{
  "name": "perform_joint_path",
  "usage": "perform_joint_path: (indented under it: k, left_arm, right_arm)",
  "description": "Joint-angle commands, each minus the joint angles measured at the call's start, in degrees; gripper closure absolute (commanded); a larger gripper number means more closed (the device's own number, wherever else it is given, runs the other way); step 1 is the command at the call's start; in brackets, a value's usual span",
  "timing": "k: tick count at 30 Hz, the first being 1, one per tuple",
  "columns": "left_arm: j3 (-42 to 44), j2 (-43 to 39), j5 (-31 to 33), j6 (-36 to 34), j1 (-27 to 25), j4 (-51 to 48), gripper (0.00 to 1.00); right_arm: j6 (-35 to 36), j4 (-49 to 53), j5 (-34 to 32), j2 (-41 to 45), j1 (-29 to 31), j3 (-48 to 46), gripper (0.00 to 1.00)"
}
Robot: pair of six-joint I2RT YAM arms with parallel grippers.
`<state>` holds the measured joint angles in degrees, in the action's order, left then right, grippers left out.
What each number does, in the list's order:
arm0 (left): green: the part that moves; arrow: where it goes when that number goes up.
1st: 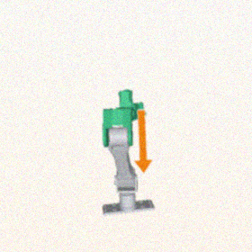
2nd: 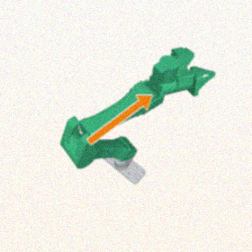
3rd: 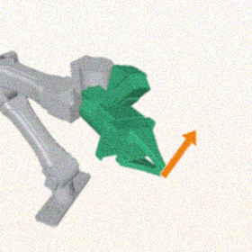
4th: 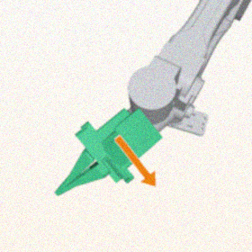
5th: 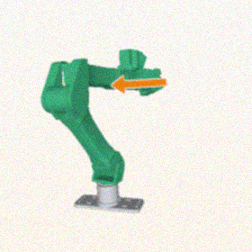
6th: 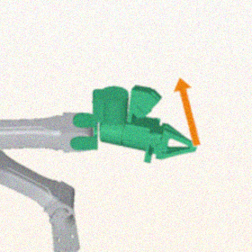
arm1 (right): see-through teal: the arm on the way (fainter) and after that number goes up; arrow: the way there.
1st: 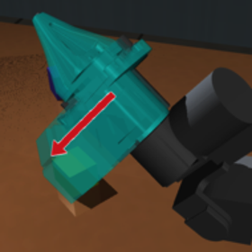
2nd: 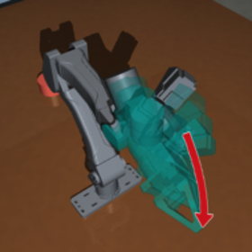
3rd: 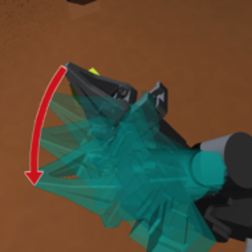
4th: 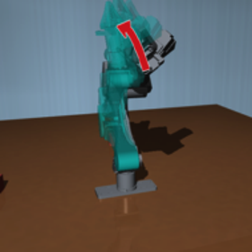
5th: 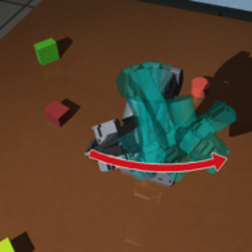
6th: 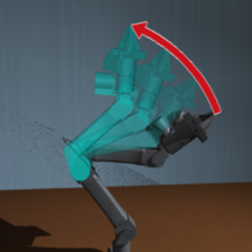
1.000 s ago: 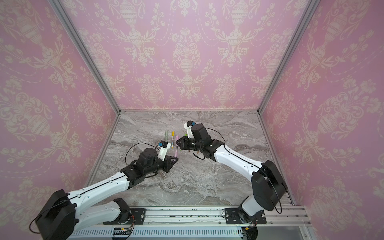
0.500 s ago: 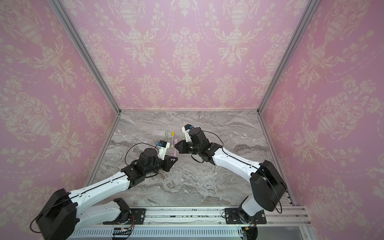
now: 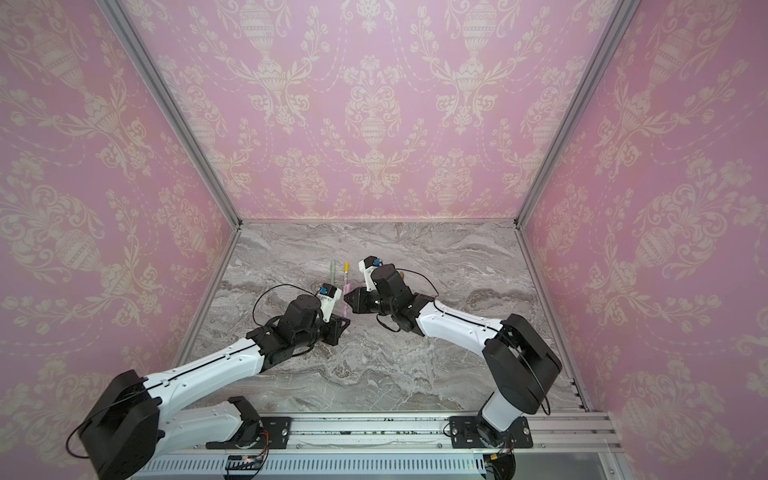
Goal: Insert the pens into the pen caps
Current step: 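Lower the pink cap onto the pen nib and press it down, then carry the capped pink pen with left gripper and lay it beside the markers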
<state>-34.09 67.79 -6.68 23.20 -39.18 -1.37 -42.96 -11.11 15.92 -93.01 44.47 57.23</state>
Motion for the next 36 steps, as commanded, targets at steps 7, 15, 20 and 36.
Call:
perform_joint_path:
  k: [7,15,20,36]
  left_arm:
    - [-11.3,-2.5,-0.1,-8.5,-0.1,21.6,1.0]
    - [-8.4,-5.1,-2.6,-5.0,-0.1,18.8,1.0]
    - [-8.3,-4.4,-6.7,-3.1,-0.1,14.4,1.0]
    - [-25.9,23.9,-2.6,7.8,-6.4,4.3,1.0]
  right_arm:
    - [-0.5,11.2,14.4,-2.4,7.4,-1.7,1.0]
    - [2.1,14.7,11.1,3.0,0.4,1.1,1.0]
    - [4.3,16.8,7.0,10.3,-4.7,2.1,0.98]
    - [2.1,31.5,-30.9,35.4,-13.3,-7.7,0.47]
